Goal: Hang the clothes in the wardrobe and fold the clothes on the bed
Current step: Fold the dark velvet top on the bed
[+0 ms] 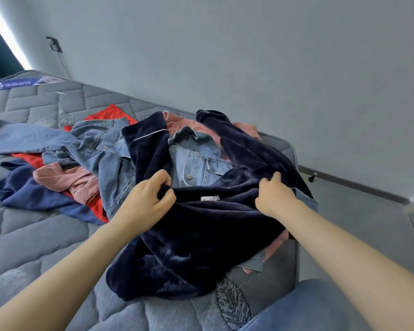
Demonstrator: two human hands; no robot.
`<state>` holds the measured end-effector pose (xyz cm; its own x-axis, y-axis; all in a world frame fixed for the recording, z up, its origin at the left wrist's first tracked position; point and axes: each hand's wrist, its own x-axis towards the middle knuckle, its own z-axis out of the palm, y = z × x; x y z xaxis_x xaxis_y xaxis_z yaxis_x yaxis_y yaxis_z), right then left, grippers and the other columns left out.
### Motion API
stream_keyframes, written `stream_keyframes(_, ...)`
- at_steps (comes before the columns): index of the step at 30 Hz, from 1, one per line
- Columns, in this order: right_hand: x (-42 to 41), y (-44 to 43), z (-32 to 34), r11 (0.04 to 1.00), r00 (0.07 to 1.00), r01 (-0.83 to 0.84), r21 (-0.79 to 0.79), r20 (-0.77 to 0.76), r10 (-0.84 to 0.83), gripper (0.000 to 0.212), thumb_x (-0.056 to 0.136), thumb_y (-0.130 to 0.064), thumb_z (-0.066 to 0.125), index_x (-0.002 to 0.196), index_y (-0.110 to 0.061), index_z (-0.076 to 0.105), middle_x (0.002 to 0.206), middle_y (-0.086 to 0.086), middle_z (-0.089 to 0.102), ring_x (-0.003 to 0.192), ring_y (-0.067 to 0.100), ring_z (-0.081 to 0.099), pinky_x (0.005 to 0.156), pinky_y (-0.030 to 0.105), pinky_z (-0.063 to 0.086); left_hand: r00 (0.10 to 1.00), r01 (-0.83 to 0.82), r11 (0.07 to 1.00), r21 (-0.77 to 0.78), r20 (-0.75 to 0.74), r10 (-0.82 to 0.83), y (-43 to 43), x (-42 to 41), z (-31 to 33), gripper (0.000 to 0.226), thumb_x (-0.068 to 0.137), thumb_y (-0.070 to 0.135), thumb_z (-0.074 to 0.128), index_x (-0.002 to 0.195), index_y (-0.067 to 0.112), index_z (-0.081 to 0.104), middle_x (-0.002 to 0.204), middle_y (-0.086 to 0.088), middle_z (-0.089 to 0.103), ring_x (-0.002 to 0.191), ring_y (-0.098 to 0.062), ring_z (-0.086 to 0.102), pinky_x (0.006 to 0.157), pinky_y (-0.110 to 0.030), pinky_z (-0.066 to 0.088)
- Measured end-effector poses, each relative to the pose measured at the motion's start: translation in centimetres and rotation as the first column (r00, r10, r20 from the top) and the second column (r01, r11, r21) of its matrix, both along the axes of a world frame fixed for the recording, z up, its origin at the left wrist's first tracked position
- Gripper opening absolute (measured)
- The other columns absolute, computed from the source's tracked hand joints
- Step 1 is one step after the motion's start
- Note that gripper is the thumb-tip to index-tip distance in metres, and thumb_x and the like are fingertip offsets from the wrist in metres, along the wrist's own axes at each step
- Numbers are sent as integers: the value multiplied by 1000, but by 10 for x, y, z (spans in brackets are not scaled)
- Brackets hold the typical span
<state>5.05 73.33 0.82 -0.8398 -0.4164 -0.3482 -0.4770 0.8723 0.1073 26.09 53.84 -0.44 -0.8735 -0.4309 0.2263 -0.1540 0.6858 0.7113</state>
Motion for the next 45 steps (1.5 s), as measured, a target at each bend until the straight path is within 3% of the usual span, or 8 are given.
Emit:
stream_keyframes(5,-16,40,-23,897,885,423,-129,272,-378,23,94,-9,52,113,1,59,105,21,64,79,24,63,51,25,47,999,42,998,-57,-25,-43,16,-14,0,18,89,20,49,79,24,34,53,2,38,49,-13,37,49,-23,32)
stream_keyframes(8,-6,71,-34,767,758,584,-267,517,-397,26,100,-23,43,80,-9,51,96,23,67,81,28,68,62,31,54,999,42,997,-69,4,-42,20,-15,-8,19,90,21,50,80,26,34,55,1,40,49,-13,37,48,-23,31)
stream_keyframes(12,-7,98,-42,913,988,153,-378,62,-139,30,97,-39,48,84,-13,51,84,7,62,82,27,64,63,34,47,1000,-10,999,-48,15,11,15,-17,-12,18,90,23,52,82,28,37,54,1,45,53,-14,45,49,-29,36)
stream_keyframes(17,-15,92,-32,834,922,-371,-408,-267,280,67,90,-27,63,149,-19,32,130,-1,47,104,17,54,78,28,48,997,-13,998,-57,78,18,13,-21,-11,7,90,33,55,90,33,47,58,-2,56,49,-16,49,51,-32,43)
stream_keyframes(25,-3,33,-11,707,951,62,-704,257,172,23,89,-19,49,70,-5,50,55,8,57,42,17,45,42,31,36,994,-33,993,-114,96,44,4,-6,-11,22,88,51,55,81,30,60,63,9,59,59,-5,56,50,-24,43)
stream_keyframes(29,0,17,2,402,454,733,-550,834,313,23,93,-26,53,78,-14,66,57,6,61,35,9,37,36,19,27,989,-83,991,-102,117,95,-2,1,-15,32,83,65,47,87,35,58,64,7,60,55,-7,55,49,-24,42)
stream_keyframes(34,-14,31,-12,733,911,-55,-678,267,315,51,93,-12,55,137,-38,50,103,-15,64,71,2,59,64,8,44,983,10,999,44,182,-18,-8,4,-11,37,71,68,58,90,37,63,78,17,66,76,4,60,61,-12,44)
stream_keyframes(45,-3,-21,-13,710,724,-552,-437,172,668,35,76,-14,73,108,-23,61,121,-12,60,115,11,53,97,35,44,946,92,977,192,290,-146,-28,28,-7,23,82,19,75,99,31,68,87,13,72,81,-5,67,81,-34,55)
